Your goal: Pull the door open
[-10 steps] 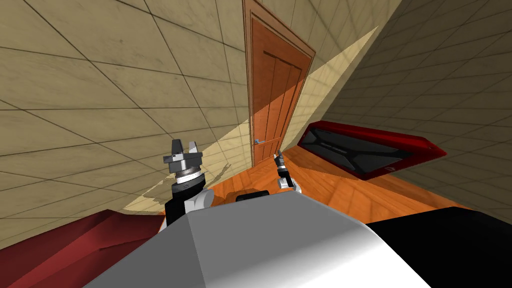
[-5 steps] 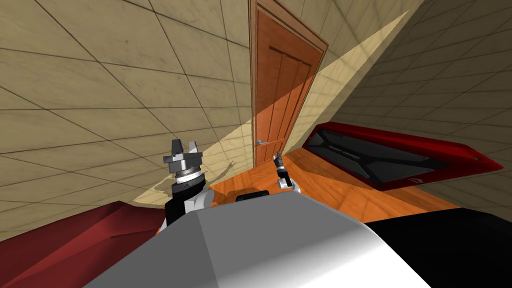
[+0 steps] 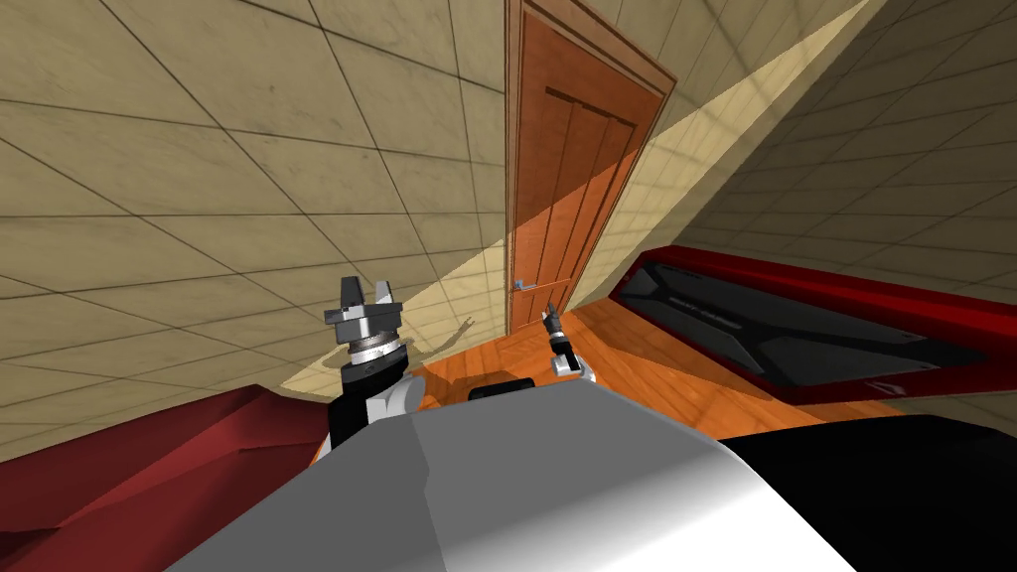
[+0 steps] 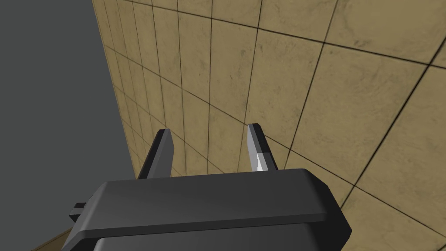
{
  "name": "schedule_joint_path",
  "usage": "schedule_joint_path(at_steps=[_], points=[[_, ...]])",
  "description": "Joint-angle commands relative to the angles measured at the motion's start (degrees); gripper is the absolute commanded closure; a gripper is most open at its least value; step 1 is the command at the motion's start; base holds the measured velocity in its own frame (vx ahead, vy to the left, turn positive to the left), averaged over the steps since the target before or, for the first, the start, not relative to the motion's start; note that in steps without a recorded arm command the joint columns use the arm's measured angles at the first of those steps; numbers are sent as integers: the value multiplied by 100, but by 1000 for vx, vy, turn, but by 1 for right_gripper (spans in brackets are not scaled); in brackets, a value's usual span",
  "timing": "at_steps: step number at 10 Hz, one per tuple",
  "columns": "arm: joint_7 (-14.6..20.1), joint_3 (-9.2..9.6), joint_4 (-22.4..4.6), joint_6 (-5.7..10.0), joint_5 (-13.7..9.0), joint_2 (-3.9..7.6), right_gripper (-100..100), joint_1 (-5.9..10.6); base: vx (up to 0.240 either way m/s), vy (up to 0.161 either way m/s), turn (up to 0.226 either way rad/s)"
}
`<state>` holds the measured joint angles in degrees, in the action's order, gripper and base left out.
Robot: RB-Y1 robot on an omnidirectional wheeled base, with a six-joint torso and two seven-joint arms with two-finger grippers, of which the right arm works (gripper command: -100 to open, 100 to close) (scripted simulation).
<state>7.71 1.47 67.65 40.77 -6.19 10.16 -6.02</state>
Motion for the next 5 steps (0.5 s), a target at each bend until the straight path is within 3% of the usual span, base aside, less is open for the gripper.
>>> schedule_joint_path(at_steps=[1,2,5], points=[[14,12,-286,89,-9,33,-100,112,47,-47,57],[25,24,-445,133,-16,56,-100,183,53,-41,185],[35,37,-677,178,-23,80,-100,253,45,-38,73]])
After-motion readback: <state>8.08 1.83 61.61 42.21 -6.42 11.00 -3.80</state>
